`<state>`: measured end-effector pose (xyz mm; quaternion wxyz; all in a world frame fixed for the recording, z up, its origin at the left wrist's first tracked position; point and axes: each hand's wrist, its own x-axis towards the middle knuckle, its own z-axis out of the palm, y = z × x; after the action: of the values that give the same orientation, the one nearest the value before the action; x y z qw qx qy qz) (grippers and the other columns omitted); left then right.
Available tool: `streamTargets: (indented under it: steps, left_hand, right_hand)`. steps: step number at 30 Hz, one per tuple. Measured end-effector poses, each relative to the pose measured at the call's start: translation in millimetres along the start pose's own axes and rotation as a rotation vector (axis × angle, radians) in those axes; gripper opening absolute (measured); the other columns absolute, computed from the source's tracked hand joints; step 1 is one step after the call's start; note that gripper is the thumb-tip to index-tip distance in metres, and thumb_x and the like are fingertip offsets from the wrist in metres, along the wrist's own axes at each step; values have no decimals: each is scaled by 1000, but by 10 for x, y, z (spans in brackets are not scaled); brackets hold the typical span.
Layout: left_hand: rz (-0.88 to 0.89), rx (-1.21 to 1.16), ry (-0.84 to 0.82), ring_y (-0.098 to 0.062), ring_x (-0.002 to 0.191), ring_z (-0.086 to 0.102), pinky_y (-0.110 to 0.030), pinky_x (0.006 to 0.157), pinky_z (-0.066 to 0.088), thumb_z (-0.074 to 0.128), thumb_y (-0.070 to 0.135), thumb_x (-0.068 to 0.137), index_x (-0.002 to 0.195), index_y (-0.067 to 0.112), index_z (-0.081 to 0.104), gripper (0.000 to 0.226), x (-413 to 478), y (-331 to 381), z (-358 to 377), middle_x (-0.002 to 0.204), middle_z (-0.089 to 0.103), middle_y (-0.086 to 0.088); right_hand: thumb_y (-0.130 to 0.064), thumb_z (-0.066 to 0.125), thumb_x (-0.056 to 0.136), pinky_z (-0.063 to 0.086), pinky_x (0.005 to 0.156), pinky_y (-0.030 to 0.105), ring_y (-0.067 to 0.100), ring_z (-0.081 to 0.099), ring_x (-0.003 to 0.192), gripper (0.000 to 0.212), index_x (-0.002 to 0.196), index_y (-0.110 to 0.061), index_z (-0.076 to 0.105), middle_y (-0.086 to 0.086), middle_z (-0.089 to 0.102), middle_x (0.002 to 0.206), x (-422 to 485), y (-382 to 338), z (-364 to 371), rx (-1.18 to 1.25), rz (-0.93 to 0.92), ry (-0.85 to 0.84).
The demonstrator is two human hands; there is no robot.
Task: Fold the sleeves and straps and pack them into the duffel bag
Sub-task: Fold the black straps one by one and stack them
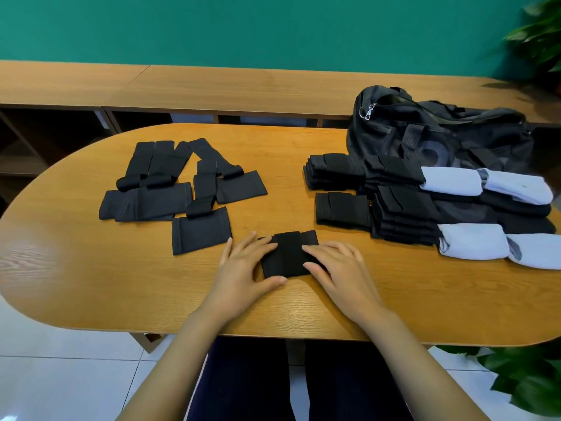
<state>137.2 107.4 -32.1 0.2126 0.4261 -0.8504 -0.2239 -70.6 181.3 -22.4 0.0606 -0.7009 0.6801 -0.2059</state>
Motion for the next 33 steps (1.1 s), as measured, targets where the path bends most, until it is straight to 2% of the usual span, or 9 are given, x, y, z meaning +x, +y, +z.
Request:
streamTargets:
  steps: [3, 7, 9, 12, 18, 22, 24, 28, 33]
  left_hand:
    - [43, 98, 2, -4, 147, 14, -41, 121, -9, 52, 61, 87, 142, 30, 48, 63, -19, -34, 21, 153, 38, 13]
    - [13, 136, 68, -6, 145, 22, -40, 122, -6, 30, 71, 90, 138, 30, 53, 67, 13, 20, 48, 148, 45, 11]
    - [-11, 110, 104, -7, 143, 27, -39, 122, -5, 24, 72, 89, 135, 28, 56, 72, 23, 36, 75, 145, 50, 10]
    - [-22, 102, 140, -9, 142, 30, -42, 122, -3, 24, 71, 89, 133, 27, 58, 70, 18, 23, 117, 141, 55, 8]
    - [-103, -78, 282, -7, 146, 21, -41, 123, 3, 26, 65, 95, 149, 22, 35, 69, -11, 36, 99, 150, 41, 6]
    - [-181, -164, 325, -7, 146, 21, -34, 123, 3, 23, 62, 96, 152, 20, 29, 70, -7, -12, 108, 154, 36, 6]
    - [-189, -168, 315, -7, 146, 21, -31, 122, 2, 23, 62, 97, 152, 20, 29, 70, -1, -9, 111, 154, 35, 6]
    - [-185, -164, 302, -8, 146, 22, -32, 122, 2, 22, 63, 96, 152, 19, 30, 71, 3, -5, 111, 153, 36, 5]
    - [-178, -165, 291, -9, 145, 24, -37, 123, 5, 20, 65, 94, 152, 18, 30, 75, 4, -14, 113, 153, 38, 4]
  right_hand:
    - [-50, 41, 99, 16, 116, 29, 3, 29, 137, 45, 137, -30, 52, -12, 48, 144, -42, 1, 10, 57, 10, 23]
    - [-58, 38, 98, 0, 119, 29, -3, 9, 144, 36, 107, -33, 63, -14, 34, 154, -86, -48, 59, 42, -148, 24]
    - [-63, 35, 97, -6, 121, 36, 4, 1, 149, 44, 113, -36, 66, -14, 22, 160, -90, -73, 77, -45, -217, -42]
    - [-69, 28, 95, -9, 121, 45, 12, -6, 151, 60, 135, -33, 55, -12, 9, 163, -64, -114, 93, -158, -221, -110]
    - [-60, 22, 98, -5, 121, 49, 17, 8, 150, 67, 133, -15, 57, -6, 16, 163, 75, -192, 132, -275, -195, -54]
    - [-56, 21, 98, 7, 120, 54, 24, 19, 149, 67, 123, -10, 62, 0, 21, 162, 269, -137, 5, -363, -114, 100]
    - [-56, 22, 99, 7, 120, 55, 26, 21, 148, 66, 122, -9, 63, 2, 23, 161, 341, -24, -78, -423, -38, 131]
    - [-51, 26, 99, 2, 121, 55, 27, 18, 149, 61, 128, -9, 60, 5, 21, 162, 402, 284, -169, -469, 107, 79]
    - [-53, 21, 100, -7, 121, 50, 23, 14, 150, 64, 138, -12, 51, 3, 16, 163, 413, 394, -260, -461, 170, -44]
